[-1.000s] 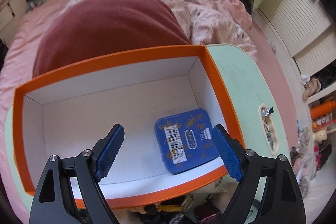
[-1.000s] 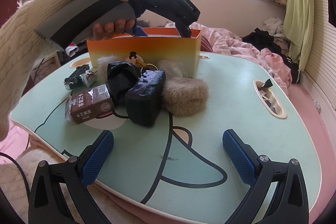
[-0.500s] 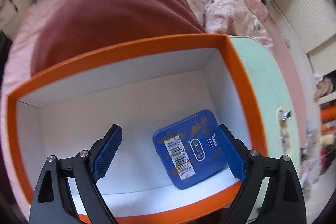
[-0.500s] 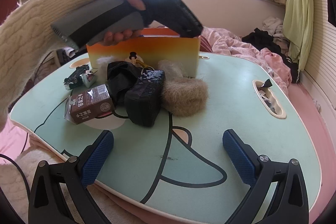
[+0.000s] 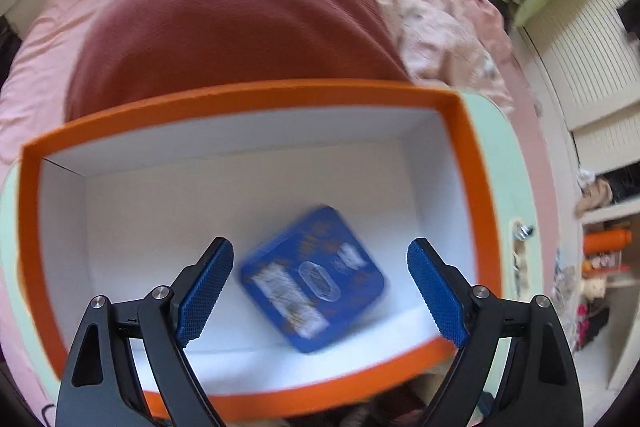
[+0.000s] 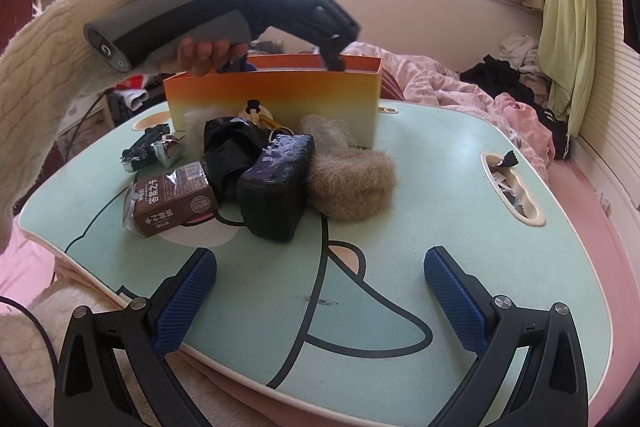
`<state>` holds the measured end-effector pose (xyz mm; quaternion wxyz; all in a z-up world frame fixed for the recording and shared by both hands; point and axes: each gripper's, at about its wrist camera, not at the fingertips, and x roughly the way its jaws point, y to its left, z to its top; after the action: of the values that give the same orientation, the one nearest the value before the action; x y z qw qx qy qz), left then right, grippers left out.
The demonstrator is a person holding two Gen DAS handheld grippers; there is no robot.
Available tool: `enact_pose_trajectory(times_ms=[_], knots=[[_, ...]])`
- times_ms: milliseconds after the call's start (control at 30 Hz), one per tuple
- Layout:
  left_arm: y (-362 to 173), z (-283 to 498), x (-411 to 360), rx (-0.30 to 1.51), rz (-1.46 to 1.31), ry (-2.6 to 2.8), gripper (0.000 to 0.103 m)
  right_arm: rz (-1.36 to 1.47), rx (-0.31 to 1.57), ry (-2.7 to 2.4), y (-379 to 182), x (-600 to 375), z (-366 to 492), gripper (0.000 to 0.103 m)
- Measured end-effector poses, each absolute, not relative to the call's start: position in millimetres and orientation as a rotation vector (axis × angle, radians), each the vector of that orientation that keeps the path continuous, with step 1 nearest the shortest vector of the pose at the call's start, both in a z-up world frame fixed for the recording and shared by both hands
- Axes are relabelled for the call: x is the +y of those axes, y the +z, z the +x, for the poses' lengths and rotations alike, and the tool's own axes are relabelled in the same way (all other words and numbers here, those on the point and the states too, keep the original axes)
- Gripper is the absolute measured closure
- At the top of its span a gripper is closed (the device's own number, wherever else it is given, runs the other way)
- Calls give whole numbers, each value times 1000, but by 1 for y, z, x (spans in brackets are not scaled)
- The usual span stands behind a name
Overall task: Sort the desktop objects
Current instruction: 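Reach the left gripper into the box and grasp the blue printed tin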
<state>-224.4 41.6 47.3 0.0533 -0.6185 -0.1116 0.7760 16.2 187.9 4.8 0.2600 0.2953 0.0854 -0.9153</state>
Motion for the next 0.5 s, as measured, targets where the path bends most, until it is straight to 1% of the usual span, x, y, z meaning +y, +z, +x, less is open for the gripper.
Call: enact_pose_trajectory(times_ms=[100,167,200,233,500], knots=[[41,-224,63,-193,-1928,2356,14,800,232,-2479,5,188,16,0],[32,-226,72,-124,-1950,2364,10,802,231,-2479,5,188,16,0],[28,-228,71,-160,-1920,2363,7,806,228,-2479,5,189,15,0],[28,-230,71,-154,-1899,2373,5,807,225,-2478,5,190,15,0],[29,-234,60,-197,-1872,2409,6,801,231,-2481,8,190,16,0]])
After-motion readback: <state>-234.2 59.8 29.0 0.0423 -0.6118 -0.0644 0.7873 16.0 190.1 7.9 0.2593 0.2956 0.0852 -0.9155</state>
